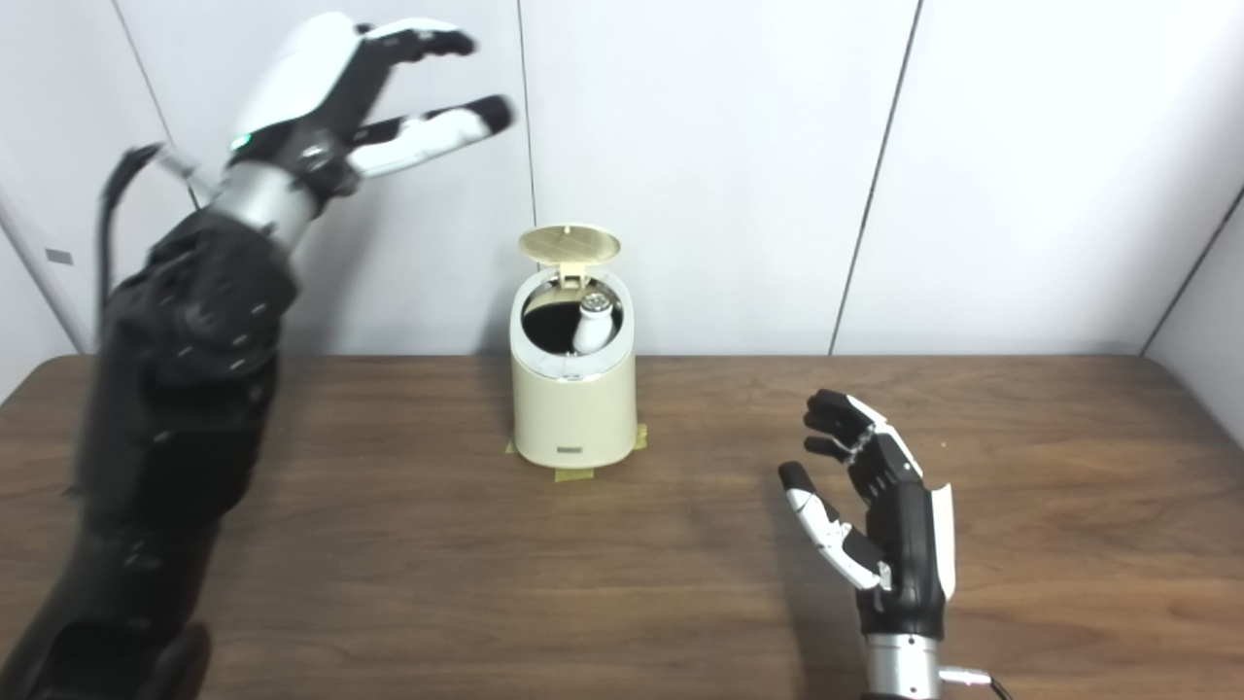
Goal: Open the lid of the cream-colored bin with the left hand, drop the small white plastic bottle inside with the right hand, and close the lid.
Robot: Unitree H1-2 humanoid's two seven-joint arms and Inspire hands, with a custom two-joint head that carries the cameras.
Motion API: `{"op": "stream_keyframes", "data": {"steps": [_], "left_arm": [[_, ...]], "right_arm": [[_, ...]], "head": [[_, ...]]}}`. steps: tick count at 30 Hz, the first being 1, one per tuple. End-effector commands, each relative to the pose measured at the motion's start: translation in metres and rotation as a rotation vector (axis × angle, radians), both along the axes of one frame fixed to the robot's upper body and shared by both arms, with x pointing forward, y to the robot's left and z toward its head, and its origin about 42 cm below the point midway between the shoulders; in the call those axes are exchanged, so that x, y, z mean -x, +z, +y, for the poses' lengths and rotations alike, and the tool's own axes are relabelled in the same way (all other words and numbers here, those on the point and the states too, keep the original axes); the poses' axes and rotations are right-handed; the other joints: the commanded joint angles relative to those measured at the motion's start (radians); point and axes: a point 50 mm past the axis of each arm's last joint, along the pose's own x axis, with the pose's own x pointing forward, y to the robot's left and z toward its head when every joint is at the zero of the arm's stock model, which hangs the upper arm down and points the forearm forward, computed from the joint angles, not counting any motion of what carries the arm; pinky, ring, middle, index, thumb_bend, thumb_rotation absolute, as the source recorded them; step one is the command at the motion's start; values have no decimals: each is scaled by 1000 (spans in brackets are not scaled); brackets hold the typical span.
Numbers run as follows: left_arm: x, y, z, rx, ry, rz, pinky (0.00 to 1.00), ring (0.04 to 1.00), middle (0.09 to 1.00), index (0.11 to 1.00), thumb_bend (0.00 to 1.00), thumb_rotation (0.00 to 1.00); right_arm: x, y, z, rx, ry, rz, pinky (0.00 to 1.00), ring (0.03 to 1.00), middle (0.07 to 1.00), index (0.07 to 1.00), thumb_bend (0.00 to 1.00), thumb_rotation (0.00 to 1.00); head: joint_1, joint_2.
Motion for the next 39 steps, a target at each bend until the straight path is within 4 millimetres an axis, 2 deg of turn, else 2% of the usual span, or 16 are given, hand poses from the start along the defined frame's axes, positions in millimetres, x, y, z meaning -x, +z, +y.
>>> {"op": "stream_keyframes", "data": {"steps": [1, 2, 3, 4, 7, 9, 11, 14, 16, 18, 20, 22, 27, 29, 35, 39], "left_arm": [[-4, 27, -10, -17, 13, -56, 646, 819, 841, 837, 909, 895], [-8, 28, -14, -30, 19, -42, 695, 828, 848, 847, 910, 898], [-11, 28, -17, -42, 27, -29, 875, 865, 865, 858, 894, 907], [-14, 28, -18, -50, 32, -22, 936, 882, 872, 860, 888, 910], [-23, 26, -25, -98, 68, 18, 994, 933, 897, 865, 886, 933], [-25, 23, -28, -128, 93, 37, 999, 989, 942, 873, 913, 985], [-27, 20, -30, -146, 113, 45, 1000, 997, 954, 874, 949, 996], [-34, 15, -33, -165, 130, 60, 1000, 901, 902, 888, 987, 980], [-40, 12, -33, -175, 133, 77, 791, 803, 798, 876, 999, 983], [-47, 6, -34, -183, 146, 88, 717, 796, 785, 857, 987, 992], [-53, 3, -34, -192, 160, 94, 777, 874, 832, 838, 969, 999], [-58, 0, -35, -200, 171, 109, 893, 934, 880, 838, 950, 1000], [-63, -5, -36, -192, 159, 141, 913, 955, 914, 873, 909, 1000], [-64, -6, -37, -202, 158, 148, 962, 964, 911, 863, 905, 1000], [-65, -14, -44, -265, 158, 156, 1000, 987, 908, 832, 913, 1000], [-65, -23, -47, -278, 147, 158, 1000, 973, 889, 817, 968, 1000]], "right_arm": [[0, 7, 10, -22, 17, -31, 665, 742, 749, 726, 226, 232], [0, 6, 10, -23, 16, -30, 667, 741, 748, 726, 225, 237], [0, 6, 10, -24, 15, -29, 669, 740, 746, 726, 227, 241], [0, 6, 10, -25, 15, -28, 671, 739, 746, 726, 228, 243], [0, 5, 11, -22, 15, -28, 670, 740, 748, 725, 227, 268], [0, 4, 12, -19, 16, -22, 674, 741, 749, 725, 227, 304], [0, 4, 13, -21, 15, -15, 674, 741, 748, 725, 229, 321], [0, 4, 14, -16, 9, -15, 674, 739, 747, 726, 223, 311], [0, 4, 14, -16, 7, -15, 671, 735, 744, 724, 224, 292], [0, 4, 15, -18, 7, -12, 671, 736, 744, 724, 222, 278], [0, 4, 15, -18, 7, -11, 673, 738, 746, 725, 219, 264], [0, 4, 16, -14, 4, -10, 666, 734, 744, 722, 218, 260], [1, 4, 18, -12, 2, -10, 665, 737, 747, 722, 211, 264], [1, 4, 18, -9, 1, -10, 665, 737, 747, 722, 210, 262], [-1, 3, 19, -6, 1, -12, 657, 732, 744, 724, 204, 247], [0, 4, 20, -14, 2, -8, 661, 734, 746, 722, 206, 216]], "head": [[-1, 1], [1, -2], [3, -3], [3, -3], [2, -8], [0, -13], [-2, -15], [-3, -17], [-4, -18], [-5, -20], [-5, -22], [-5, -22], [-11, -26], [-11, -25], [-13, -28], [-15, -29]]}}
